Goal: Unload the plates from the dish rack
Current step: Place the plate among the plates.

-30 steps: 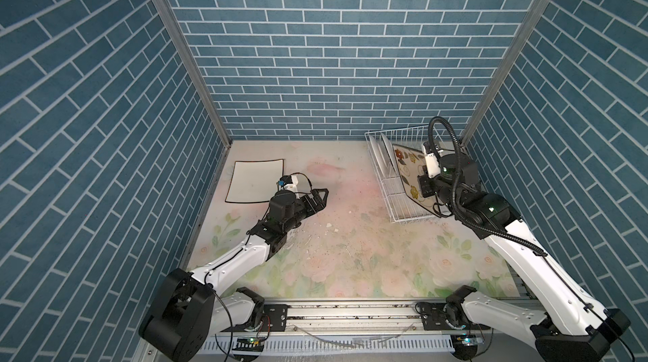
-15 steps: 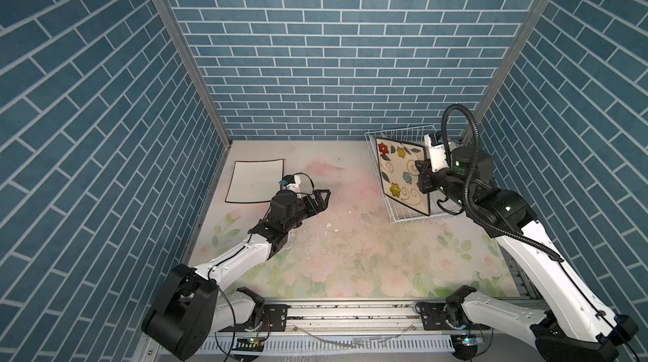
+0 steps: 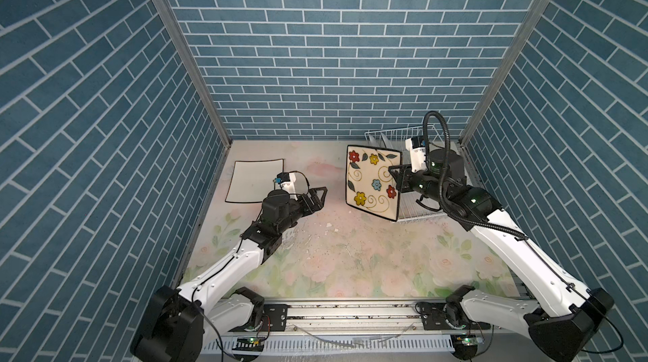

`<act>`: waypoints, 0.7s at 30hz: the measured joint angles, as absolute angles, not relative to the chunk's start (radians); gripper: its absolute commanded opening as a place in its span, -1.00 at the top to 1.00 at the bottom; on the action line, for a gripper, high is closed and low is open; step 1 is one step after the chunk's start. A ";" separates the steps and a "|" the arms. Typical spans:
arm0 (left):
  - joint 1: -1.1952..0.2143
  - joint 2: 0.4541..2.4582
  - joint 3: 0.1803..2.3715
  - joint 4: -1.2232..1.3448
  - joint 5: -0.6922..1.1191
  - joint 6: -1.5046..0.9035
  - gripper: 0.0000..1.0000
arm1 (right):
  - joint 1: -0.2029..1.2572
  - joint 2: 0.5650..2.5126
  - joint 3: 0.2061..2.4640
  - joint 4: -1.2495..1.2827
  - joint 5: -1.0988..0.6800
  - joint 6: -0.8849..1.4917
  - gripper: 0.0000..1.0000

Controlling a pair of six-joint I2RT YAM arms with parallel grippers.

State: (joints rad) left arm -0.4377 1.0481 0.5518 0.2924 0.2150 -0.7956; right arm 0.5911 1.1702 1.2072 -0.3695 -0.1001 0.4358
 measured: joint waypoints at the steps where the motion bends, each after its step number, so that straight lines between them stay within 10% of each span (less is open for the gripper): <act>1: -0.422 1.027 0.552 0.283 0.224 -0.792 -0.99 | 0.591 1.184 1.207 -0.361 -0.115 0.446 1.00; 21: -0.278 1.127 0.617 0.176 0.619 -0.716 -0.96 | 0.445 1.433 1.056 0.089 -0.594 0.765 1.00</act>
State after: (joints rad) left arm -0.2779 1.1267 0.6170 0.1757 0.6186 -0.7162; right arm 0.4454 1.4330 1.0557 0.0891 -0.5938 0.7654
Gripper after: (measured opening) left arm 0.984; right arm 0.130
